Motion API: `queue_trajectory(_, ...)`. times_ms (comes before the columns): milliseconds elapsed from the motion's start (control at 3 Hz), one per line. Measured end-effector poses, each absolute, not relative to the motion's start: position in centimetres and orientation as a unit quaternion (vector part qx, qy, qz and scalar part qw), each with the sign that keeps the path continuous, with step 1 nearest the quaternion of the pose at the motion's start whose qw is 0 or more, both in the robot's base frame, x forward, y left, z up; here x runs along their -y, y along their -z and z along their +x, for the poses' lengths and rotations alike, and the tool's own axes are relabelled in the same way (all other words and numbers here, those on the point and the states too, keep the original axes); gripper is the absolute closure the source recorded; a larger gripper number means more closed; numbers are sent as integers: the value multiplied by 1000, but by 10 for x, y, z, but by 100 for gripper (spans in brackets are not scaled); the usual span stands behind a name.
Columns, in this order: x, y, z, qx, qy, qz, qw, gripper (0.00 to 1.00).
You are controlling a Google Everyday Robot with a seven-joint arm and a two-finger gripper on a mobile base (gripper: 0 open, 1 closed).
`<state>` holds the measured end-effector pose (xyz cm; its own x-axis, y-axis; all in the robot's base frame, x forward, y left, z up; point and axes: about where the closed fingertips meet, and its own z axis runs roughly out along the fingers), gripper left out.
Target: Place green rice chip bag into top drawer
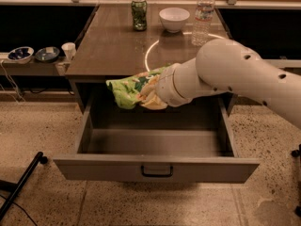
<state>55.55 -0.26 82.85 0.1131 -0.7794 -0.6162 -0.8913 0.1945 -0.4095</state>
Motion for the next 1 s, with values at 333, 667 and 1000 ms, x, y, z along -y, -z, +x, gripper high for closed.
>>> queue_trajectory(333, 3, -828, 555, -662, -70, -631, 398, 100)
queue_trajectory(667, 2, -825, 555, -664, -75, -631, 394, 100)
queue_trajectory(1000, 15, -773, 535, -693, -100, -621, 352, 100)
